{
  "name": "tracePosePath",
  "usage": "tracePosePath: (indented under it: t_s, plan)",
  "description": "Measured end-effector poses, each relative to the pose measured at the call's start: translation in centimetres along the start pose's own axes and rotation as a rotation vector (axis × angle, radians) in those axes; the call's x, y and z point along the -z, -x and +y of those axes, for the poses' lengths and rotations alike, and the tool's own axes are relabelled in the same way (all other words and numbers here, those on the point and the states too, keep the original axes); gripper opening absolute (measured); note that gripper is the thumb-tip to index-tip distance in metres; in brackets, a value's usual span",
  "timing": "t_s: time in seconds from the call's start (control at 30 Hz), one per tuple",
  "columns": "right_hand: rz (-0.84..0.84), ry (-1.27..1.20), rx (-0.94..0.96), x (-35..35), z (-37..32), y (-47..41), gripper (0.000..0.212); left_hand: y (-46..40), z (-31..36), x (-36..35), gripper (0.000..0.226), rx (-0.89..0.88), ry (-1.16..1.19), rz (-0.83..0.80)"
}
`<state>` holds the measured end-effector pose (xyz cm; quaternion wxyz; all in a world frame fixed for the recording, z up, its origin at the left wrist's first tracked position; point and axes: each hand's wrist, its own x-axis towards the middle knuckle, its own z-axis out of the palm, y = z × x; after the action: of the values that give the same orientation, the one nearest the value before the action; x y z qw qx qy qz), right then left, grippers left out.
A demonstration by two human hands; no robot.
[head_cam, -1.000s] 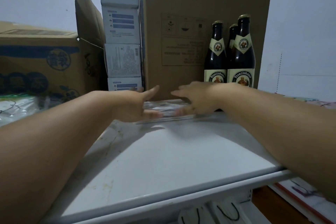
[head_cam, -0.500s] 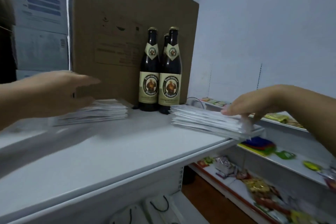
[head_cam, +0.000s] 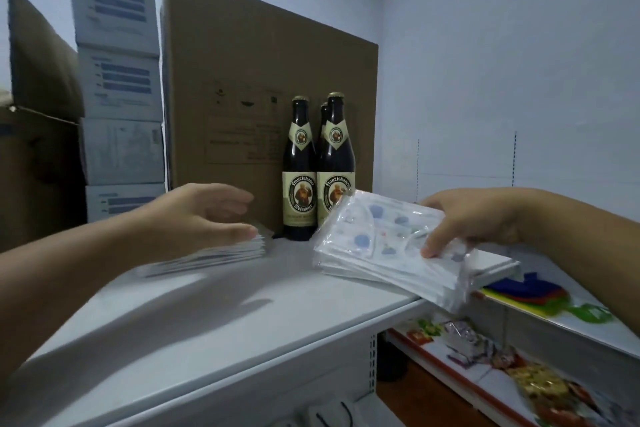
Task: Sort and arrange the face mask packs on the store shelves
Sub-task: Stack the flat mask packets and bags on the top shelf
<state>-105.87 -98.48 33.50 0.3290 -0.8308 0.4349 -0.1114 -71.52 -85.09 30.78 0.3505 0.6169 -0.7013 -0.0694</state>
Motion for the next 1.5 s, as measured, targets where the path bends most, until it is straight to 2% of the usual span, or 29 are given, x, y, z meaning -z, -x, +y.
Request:
tracePosePath:
  t_s: [0.1, 0.13, 0.2, 0.27, 0.33, 0.4, 0.53, 0.67, 0.73, 0.87, 1.0, 1.13, 1.27, 1.33, 1.4, 1.5]
  plan:
    - [0.077, 0.013, 0.26, -1.0, -2.7, -0.6, 0.048, 0.3, 1.8, 0.6, 0.116, 0.129, 0.421, -0.092]
    - [0.097, 0.027, 0.343, -1.6, -3.9, -0.9, 0.047, 0.5, 2.4, 1.1, 0.123, 0.17, 0.559, -0.104]
    - [0.127, 0.083, 0.465, -2.9, -6.7, -1.5, 0.043, 1.2, 3.5, 2.5, 0.108, 0.209, 0.693, -0.175]
    - [0.147, 0.126, 0.567, -4.2, -9.2, -2.1, 0.039, 2.5, 4.0, 4.0, 0.08, 0.211, 0.654, -0.244]
    - [0.151, 0.107, 0.639, -5.2, -11.2, -2.4, 0.039, 3.5, 3.8, 4.9, 0.061, 0.256, 0.587, -0.158]
    - [0.116, 0.01, 0.672, -6.2, -12.0, -2.9, 0.043, 4.6, 3.2, 5.0, 0.056, 0.285, 0.612, 0.0]
    - [0.074, -0.206, 0.613, -8.9, -10.8, -4.0, 0.06, 7.2, 2.6, 3.0, 0.046, 0.362, 0.698, 0.138]
    - [-0.007, -0.533, 0.494, -10.9, -9.1, -4.7, 0.082, 8.6, 2.4, 1.5, 0.048, 0.401, 0.7, 0.056]
    - [-0.083, -0.573, 0.431, -11.2, -8.2, -4.8, 0.078, 8.5, 2.0, 1.5, 0.046, 0.425, 0.701, 0.116]
    - [-0.198, -0.67, 0.365, -12.0, -7.6, -4.9, 0.047, 8.1, 1.4, 1.0, 0.047, 0.469, 0.791, 0.183]
    - [-0.044, -0.589, 0.336, -12.0, -8.2, -4.7, 0.024, 7.7, 1.4, 1.5, 0.041, 0.532, 0.795, 0.199]
    - [0.043, -0.564, 0.31, -10.1, -10.1, -4.2, 0.015, 7.1, 2.7, 4.7, 0.034, 0.508, 0.646, 0.155]
    - [0.143, -0.597, 0.339, -6.9, -12.7, -4.3, 0.009, 5.5, 4.3, 7.6, 0.043, 0.47, 0.605, 0.217]
    - [0.142, -0.601, 0.305, -6.0, -13.3, -4.7, 0.006, 5.0, 4.4, 7.8, 0.032, 0.514, 0.576, 0.252]
    - [0.083, -0.527, 0.232, -6.5, -12.9, -5.2, 0.005, 5.3, 3.7, 7.1, 0.023, 0.623, 0.532, 0.22]
    - [-0.025, -0.351, 0.11, -9.0, -10.8, -6.1, 0.026, 6.5, 1.9, 5.1, 0.016, 0.762, 0.407, 0.017]
